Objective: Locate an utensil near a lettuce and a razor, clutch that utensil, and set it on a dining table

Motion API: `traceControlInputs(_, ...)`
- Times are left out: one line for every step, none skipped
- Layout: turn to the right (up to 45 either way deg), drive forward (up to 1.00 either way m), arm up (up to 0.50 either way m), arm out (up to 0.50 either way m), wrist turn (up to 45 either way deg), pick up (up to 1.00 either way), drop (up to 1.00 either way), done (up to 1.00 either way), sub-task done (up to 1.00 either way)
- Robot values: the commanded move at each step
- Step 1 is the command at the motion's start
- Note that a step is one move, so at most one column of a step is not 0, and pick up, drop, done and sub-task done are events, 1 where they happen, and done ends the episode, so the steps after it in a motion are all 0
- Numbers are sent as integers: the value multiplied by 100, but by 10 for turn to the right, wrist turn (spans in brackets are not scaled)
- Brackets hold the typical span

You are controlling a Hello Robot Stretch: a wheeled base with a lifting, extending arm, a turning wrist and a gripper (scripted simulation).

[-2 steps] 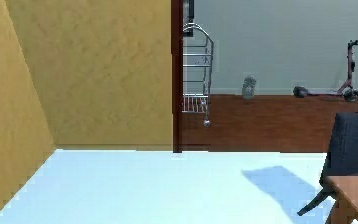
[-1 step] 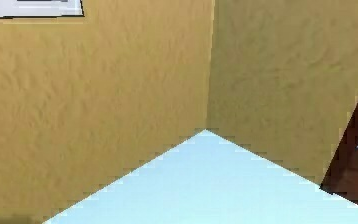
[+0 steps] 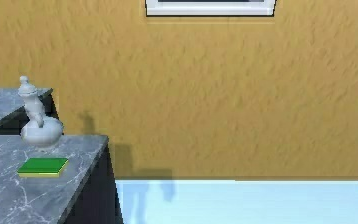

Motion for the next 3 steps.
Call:
traceControlInputs(-30, 0, 0, 0, 0, 0, 0, 0, 0)
traceControlInputs(450, 0, 0, 0, 0, 0, 0, 0, 0)
traceControlInputs(420, 0, 0, 0, 0, 0, 0, 0, 0)
